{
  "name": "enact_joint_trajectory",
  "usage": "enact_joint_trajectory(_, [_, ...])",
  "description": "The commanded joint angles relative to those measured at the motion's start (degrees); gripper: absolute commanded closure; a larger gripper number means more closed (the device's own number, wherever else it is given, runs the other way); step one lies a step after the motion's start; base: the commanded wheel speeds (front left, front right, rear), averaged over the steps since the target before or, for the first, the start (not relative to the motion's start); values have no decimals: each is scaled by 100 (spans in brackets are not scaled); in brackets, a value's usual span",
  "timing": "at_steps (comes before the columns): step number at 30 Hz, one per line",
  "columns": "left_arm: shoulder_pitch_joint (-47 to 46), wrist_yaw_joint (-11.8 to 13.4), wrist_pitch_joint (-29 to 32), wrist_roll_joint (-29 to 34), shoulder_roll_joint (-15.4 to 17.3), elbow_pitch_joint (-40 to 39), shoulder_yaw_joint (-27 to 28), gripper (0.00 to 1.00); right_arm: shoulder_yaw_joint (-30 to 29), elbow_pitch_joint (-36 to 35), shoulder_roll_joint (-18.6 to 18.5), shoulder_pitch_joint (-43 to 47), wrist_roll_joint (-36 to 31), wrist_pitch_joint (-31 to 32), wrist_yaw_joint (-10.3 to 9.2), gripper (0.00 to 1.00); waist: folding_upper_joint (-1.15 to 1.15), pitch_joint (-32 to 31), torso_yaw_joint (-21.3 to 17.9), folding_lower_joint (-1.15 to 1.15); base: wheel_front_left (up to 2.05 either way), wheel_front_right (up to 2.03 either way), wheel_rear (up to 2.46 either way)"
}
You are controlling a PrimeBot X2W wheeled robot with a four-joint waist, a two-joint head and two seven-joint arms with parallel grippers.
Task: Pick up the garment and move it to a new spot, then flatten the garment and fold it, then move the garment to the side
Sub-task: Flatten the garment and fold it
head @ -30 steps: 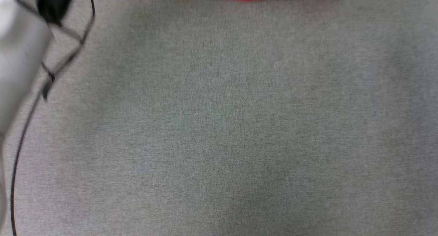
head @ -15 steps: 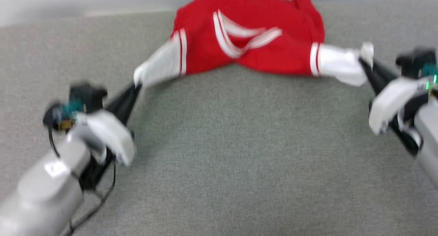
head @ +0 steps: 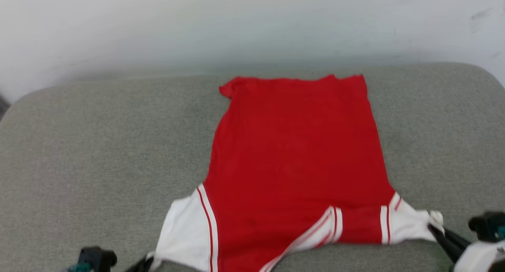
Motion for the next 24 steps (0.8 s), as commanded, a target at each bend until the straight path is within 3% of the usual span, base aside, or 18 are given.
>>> enact_joint_trajectory(1, [253, 83, -14, -84, 67, -131, -35, 100, -57, -112, -157, 291, 53, 6, -6, 100, 0, -142, 41, 2, 0, 0, 0])
enact_joint_trajectory(10, [976, 476, -13, -329, 397, -810, -95, 100, -678, -867, -577, 1660, 262, 437, -7, 100, 0, -279, 136, 2, 0, 0, 0])
enact_joint_trajectory(14, [892, 578, -31, -202, 359, -964, -79, 100, -1011, -1117, -585, 1851, 143, 708, -6, 100, 0, -235, 184, 2, 0, 0, 0])
enact_joint_trajectory(15, [834, 602, -39, -172, 340, -986, -56, 100, -1112, -1191, -560, 1832, 111, 758, -6, 95, 0, -210, 191, 2, 0, 0, 0])
enact_joint_trajectory(16, [785, 611, -40, -137, 324, -1017, -59, 100, -1231, -1261, -545, 1788, 62, 805, -6, 56, 0, -183, 197, 2, 0, 0, 0])
enact_joint_trajectory(17, [734, 616, -51, -107, 305, -1059, -35, 100, -1361, -1346, -559, 1716, -15, 835, -6, 0, 0, -150, 207, 2, 0, 0, 0])
enact_joint_trajectory(24, [376, 837, -93, 248, 372, -1467, 140, 100, -2525, -2101, -823, 944, -518, 1184, -5, 0, 0, 229, 310, 2, 0, 0, 0])
